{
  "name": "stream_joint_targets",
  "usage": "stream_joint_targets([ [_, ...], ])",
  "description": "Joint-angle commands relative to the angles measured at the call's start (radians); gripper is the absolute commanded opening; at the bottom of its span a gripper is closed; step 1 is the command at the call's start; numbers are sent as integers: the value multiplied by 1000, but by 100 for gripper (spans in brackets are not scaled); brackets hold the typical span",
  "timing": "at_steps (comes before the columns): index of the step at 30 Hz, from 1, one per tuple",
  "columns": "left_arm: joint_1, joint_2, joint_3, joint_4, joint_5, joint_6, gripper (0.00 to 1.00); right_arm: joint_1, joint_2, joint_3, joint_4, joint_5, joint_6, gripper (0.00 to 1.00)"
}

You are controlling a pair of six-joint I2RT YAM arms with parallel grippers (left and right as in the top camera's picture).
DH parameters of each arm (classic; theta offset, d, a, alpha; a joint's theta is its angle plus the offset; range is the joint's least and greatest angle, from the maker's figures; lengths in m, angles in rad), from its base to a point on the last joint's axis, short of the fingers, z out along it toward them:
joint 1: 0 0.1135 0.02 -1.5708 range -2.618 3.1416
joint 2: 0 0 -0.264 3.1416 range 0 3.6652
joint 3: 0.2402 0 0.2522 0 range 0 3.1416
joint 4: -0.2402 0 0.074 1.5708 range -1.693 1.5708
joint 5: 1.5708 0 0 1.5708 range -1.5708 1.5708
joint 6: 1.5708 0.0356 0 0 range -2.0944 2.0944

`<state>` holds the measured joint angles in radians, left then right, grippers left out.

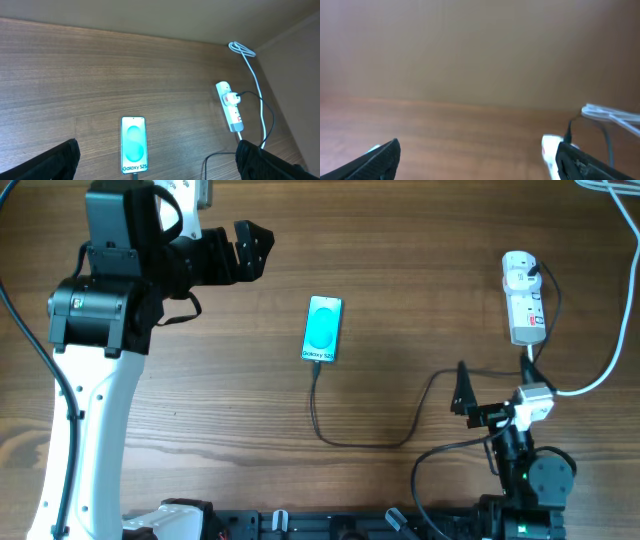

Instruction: Plug charger to phone and switch on socket

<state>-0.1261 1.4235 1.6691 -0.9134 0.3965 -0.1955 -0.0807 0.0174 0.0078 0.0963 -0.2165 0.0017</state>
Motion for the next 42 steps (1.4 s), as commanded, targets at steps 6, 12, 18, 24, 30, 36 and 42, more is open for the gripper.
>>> stream_joint_targets([
  [6, 6, 1, 4, 2, -2, 9, 100, 6, -13, -3, -79, -4, 1, 100],
  [12, 6, 1, 4, 2, -2, 9, 100, 6, -13, -3, -79, -4, 1, 100],
  [18, 6, 1, 4, 2, -2, 9, 100, 6, -13, -3, -79, -4, 1, 100],
  [24, 6, 1, 4, 2, -2, 9, 100, 6, -13, -3, -79, -4, 1, 100],
  [30, 6, -38, 1, -11, -122, 13, 100, 6, -13, -3, -79, -4, 1, 99],
  [36, 8, -244, -206, -15, -171, 190, 100, 6, -13, -3, -79, -4, 0, 100],
  [42, 8, -626, -762, 276, -170, 350, 100, 6, -13, -3, -79, -4, 0, 100],
])
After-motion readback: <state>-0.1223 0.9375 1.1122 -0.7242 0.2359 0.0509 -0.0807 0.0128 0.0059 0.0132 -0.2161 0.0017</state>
